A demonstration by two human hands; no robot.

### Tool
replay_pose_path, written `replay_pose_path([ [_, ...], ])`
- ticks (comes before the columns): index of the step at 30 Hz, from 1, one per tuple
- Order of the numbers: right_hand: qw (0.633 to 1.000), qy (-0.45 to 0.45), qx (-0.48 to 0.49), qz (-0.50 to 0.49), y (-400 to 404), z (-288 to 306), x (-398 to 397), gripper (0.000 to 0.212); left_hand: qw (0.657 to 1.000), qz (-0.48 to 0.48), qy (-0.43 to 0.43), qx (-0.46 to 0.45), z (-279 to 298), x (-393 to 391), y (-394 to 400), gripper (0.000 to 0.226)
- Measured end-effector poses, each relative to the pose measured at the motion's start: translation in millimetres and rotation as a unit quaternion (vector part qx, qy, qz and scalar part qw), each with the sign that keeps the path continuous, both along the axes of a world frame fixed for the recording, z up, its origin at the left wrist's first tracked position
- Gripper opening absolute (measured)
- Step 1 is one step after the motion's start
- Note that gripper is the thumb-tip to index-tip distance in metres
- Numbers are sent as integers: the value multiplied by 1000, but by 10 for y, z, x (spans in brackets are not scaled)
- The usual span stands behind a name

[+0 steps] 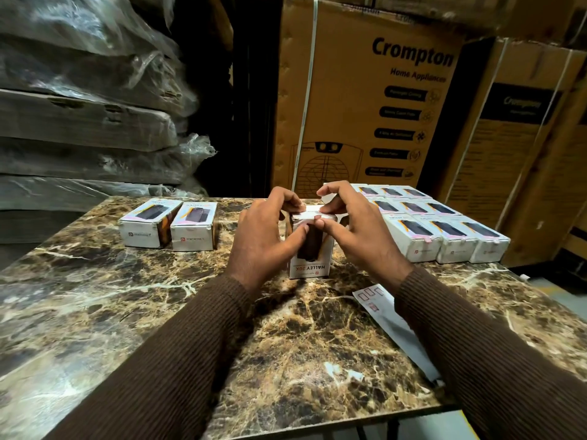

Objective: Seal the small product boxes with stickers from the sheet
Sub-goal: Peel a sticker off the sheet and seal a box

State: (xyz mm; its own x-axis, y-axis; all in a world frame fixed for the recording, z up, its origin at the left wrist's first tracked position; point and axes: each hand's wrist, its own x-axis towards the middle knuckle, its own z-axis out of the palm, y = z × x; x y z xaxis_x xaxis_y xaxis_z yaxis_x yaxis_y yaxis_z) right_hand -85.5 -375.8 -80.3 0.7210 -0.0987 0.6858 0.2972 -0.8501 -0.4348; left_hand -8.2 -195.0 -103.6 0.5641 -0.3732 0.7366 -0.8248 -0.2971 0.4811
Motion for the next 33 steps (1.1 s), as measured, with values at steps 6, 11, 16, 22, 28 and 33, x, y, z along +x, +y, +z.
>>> replay_pose_path([
  [6, 999, 36, 9, 9, -47, 41, -51, 44, 1000, -6, 6, 0, 23, -23, 14, 37],
  [11, 1000, 27, -1, -6, 12, 68, -36, 47, 1000, 0, 0, 4, 22, -20, 14, 36],
  [16, 999, 31, 15, -4, 36, 90, -47, 41, 1000, -1, -3, 7, 12, -10, 19, 35],
  [22, 986, 122, 109, 1, 101, 253, -28, 41, 1000, -2, -5, 8, -2, 12, 18, 33],
  [28, 930, 297, 215, -10, 232, 607, 93, 71, 1000, -6, -4, 14, 19, -19, 31, 32],
  [33, 907, 328, 262, -23, 249, 680, 196, 84, 1000, -10, -9, 17, 14, -10, 62, 32],
])
